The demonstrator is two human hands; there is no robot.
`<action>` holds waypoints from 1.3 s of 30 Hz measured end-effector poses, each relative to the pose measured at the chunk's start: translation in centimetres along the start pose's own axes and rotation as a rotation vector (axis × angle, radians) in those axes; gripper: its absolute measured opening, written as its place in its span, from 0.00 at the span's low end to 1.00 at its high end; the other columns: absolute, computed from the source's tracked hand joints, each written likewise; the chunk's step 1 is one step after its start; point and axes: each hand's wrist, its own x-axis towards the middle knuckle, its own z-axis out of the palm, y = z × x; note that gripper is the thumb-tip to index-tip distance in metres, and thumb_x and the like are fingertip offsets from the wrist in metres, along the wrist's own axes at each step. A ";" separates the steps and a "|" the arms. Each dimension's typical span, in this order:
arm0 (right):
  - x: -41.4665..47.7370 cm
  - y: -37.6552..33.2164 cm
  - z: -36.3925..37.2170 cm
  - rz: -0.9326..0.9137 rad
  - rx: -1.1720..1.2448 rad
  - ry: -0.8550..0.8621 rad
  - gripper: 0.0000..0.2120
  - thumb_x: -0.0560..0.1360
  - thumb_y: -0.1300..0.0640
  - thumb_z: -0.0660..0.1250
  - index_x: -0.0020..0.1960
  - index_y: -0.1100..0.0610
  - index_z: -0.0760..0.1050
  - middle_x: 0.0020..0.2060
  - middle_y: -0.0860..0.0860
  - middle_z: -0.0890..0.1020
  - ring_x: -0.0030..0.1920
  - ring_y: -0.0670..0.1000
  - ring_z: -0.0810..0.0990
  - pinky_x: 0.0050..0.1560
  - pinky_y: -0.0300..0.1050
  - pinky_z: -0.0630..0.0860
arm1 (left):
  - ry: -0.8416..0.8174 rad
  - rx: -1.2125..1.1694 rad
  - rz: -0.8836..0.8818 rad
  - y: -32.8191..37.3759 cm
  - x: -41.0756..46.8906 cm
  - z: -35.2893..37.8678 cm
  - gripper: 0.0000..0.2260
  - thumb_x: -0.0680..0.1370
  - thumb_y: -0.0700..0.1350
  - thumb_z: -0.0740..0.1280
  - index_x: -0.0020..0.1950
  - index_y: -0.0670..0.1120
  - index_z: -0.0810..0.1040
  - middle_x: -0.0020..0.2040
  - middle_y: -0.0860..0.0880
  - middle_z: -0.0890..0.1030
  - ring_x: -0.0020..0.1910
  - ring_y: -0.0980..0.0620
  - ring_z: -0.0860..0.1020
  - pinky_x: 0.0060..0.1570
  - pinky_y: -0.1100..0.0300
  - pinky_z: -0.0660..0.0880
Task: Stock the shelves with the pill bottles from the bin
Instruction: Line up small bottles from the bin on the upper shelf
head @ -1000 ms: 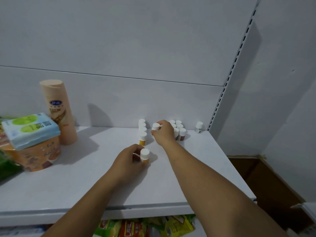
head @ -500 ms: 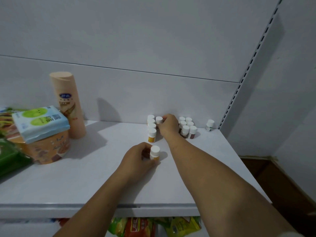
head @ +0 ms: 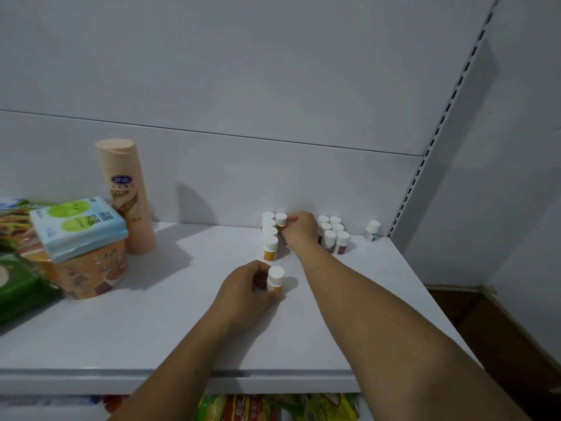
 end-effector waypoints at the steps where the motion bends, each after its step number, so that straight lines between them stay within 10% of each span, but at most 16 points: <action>1: -0.4 -0.1 -0.3 0.001 0.004 -0.007 0.12 0.80 0.62 0.69 0.62 0.59 0.81 0.57 0.53 0.84 0.58 0.56 0.81 0.53 0.45 0.73 | -0.001 0.001 -0.001 0.0 0.0 0.0 0.16 0.72 0.55 0.81 0.56 0.58 0.80 0.51 0.60 0.84 0.49 0.58 0.81 0.51 0.62 0.79; 5: -2.4 -0.2 -1.5 -0.049 0.004 0.002 0.17 0.81 0.66 0.63 0.69 0.60 0.75 0.64 0.56 0.81 0.65 0.58 0.79 0.63 0.48 0.76 | -0.004 -0.014 -0.011 0.1 0.0 -0.1 0.16 0.71 0.54 0.81 0.55 0.58 0.81 0.50 0.60 0.85 0.48 0.59 0.82 0.50 0.64 0.78; 10: -8.7 0.9 -4.9 -0.246 0.094 -0.127 0.13 0.79 0.64 0.62 0.48 0.49 0.81 0.48 0.49 0.86 0.51 0.51 0.84 0.57 0.48 0.81 | 0.037 -0.046 -0.031 0.6 -0.3 -0.1 0.14 0.69 0.52 0.82 0.51 0.57 0.82 0.45 0.60 0.86 0.44 0.62 0.83 0.47 0.63 0.79; 15: -13.6 4.3 -6.5 -0.256 -0.002 -0.378 0.14 0.75 0.44 0.75 0.59 0.45 0.80 0.51 0.43 0.84 0.48 0.43 0.82 0.48 0.40 0.77 | 0.089 -0.064 -0.035 0.9 -0.5 0.2 0.13 0.68 0.51 0.82 0.49 0.55 0.83 0.43 0.59 0.86 0.42 0.61 0.84 0.47 0.61 0.81; 39: -1.6 1.8 -1.1 -0.035 -0.176 -0.104 0.12 0.81 0.52 0.67 0.58 0.59 0.81 0.51 0.56 0.85 0.51 0.58 0.83 0.46 0.48 0.77 | 0.099 -0.025 -0.074 1.5 -1.2 0.4 0.12 0.71 0.53 0.81 0.49 0.55 0.81 0.47 0.55 0.83 0.47 0.56 0.81 0.45 0.68 0.75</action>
